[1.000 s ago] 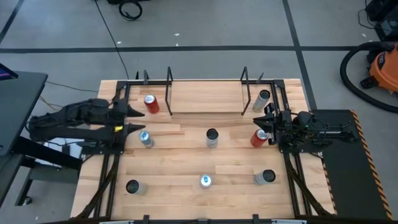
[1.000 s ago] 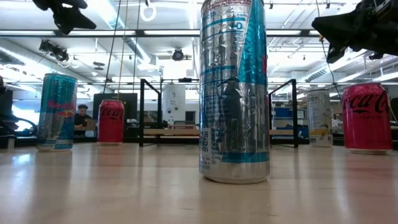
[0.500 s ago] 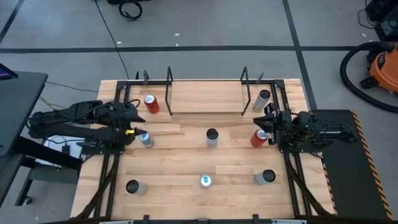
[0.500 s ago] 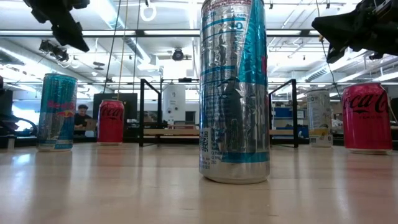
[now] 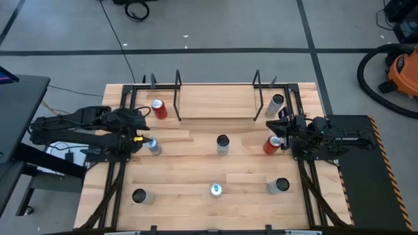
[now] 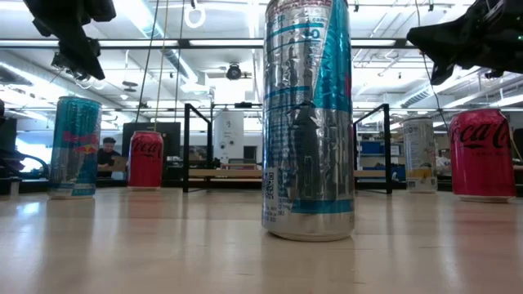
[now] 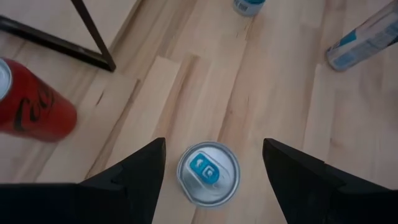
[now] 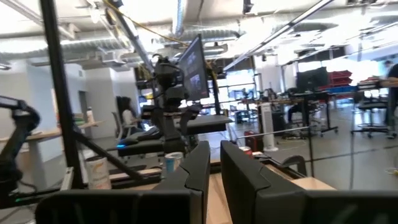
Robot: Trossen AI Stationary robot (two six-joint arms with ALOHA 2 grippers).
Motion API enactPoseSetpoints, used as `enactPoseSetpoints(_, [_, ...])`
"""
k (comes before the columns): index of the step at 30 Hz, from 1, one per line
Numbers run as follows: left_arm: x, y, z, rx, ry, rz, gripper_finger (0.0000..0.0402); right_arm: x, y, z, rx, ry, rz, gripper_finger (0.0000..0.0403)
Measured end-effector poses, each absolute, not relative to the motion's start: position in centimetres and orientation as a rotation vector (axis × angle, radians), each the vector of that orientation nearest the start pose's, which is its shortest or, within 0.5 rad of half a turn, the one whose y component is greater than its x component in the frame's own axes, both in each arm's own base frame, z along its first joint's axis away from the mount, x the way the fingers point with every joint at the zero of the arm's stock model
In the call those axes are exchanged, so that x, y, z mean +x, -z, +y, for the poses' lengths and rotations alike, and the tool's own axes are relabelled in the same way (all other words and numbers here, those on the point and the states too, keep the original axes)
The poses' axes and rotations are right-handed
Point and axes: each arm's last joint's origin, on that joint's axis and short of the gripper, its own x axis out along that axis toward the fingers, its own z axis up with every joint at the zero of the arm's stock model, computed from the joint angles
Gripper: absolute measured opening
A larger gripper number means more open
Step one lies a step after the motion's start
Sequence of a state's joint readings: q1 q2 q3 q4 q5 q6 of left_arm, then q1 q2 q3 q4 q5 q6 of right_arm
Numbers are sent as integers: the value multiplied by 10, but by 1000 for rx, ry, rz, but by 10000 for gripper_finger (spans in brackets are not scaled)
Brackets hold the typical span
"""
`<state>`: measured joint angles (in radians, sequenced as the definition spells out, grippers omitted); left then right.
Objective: Place canned beverage on shelf
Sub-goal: Put the top blue soda can on the shelf
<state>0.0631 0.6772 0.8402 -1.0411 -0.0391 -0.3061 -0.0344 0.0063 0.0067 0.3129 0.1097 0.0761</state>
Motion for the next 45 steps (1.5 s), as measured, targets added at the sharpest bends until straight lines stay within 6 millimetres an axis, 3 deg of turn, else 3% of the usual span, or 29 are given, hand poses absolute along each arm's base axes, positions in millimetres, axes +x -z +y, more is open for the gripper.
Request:
enactPoseSetpoints(20, [124, -285, 7, -346, -194, 955, 270, 89, -205, -7, 96, 154, -427, 48])
enactPoseSetpoints(45, [145, -263, 9, -345, -262, 1180, 270, 90, -203, -7, 95, 154, -408, 48])
